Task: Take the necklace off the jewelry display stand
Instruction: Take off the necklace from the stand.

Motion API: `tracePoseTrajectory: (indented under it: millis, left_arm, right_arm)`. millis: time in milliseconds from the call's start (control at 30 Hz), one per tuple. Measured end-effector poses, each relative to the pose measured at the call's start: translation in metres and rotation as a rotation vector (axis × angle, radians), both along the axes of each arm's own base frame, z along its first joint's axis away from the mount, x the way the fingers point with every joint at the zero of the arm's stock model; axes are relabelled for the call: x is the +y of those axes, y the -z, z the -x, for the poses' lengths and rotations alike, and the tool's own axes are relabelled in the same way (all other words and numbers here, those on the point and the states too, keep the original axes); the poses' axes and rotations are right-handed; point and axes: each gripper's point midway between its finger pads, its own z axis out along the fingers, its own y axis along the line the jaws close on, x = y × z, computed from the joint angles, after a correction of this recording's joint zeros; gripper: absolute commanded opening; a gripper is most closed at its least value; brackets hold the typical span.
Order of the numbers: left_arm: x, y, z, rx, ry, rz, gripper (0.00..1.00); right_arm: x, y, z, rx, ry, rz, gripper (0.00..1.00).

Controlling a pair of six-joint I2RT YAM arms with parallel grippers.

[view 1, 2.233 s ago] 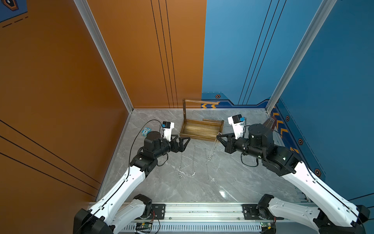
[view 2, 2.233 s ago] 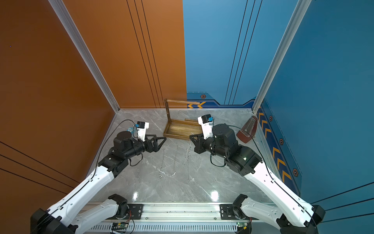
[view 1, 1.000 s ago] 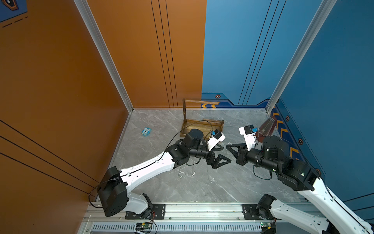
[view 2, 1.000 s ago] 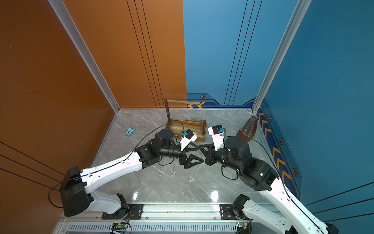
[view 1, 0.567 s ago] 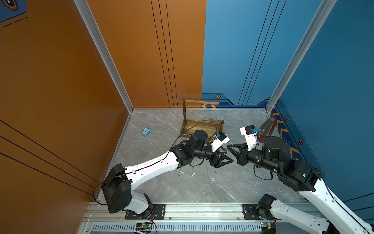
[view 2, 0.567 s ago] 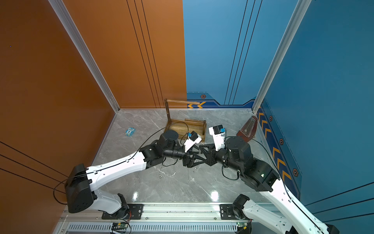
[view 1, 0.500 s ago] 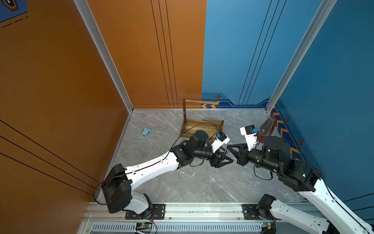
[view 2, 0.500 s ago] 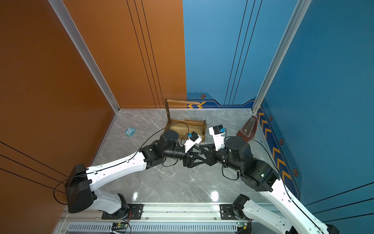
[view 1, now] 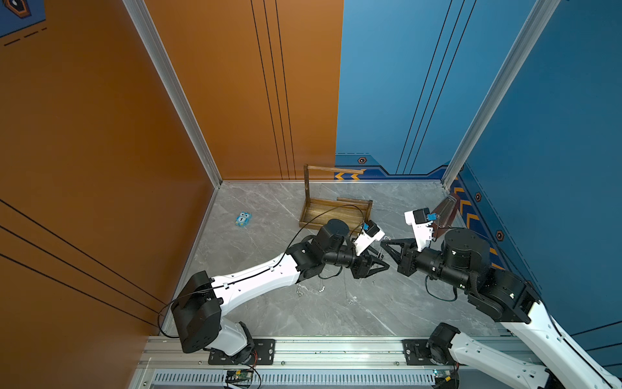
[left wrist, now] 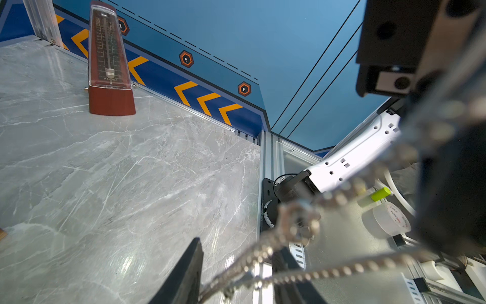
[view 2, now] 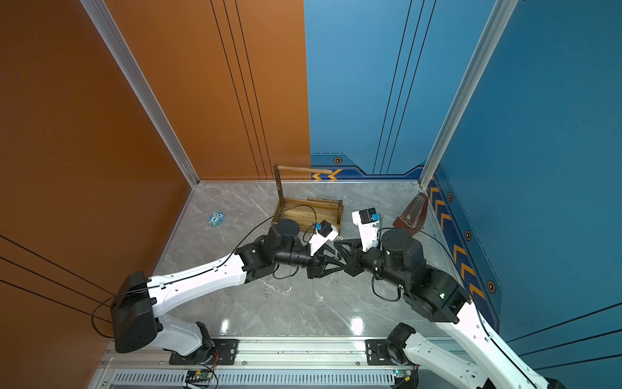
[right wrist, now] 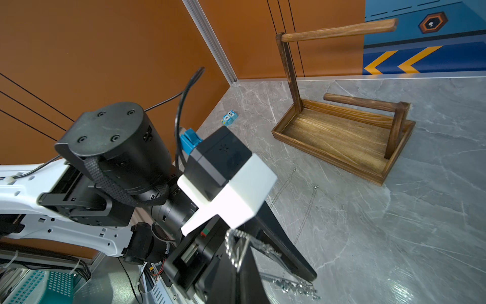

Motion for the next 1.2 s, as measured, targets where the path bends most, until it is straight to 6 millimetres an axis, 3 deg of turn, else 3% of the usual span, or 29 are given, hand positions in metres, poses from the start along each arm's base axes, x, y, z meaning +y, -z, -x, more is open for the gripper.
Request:
tracePoseTrajectory:
  millis: [333, 833, 1067, 1200]
  left_arm:
    - [-0.006, 0.022, 0.002, 0.036, 0.001, -0.021, 0.37]
    - [-0.015, 0.043, 0.011, 0.077, 0.018, -0.036, 0.35]
    - [-0.011, 0.065, 0.014, 0.11, 0.013, -0.074, 0.29]
    - [-0.012, 0.066, 0.014, 0.116, 0.011, -0.071, 0.27]
  right_arm:
    - [-0.007, -0.006, 0.001, -0.015, 0.022, -0.017, 0.0]
    - [-0.014, -0.009, -0.001, -0.019, 0.057, -0.033, 0.0]
    - [-0.016, -0.012, 0.0, -0.025, 0.063, -0.041, 0.0]
    - [-0.017, -0.012, 0.0, -0.026, 0.065, -0.043, 0.0]
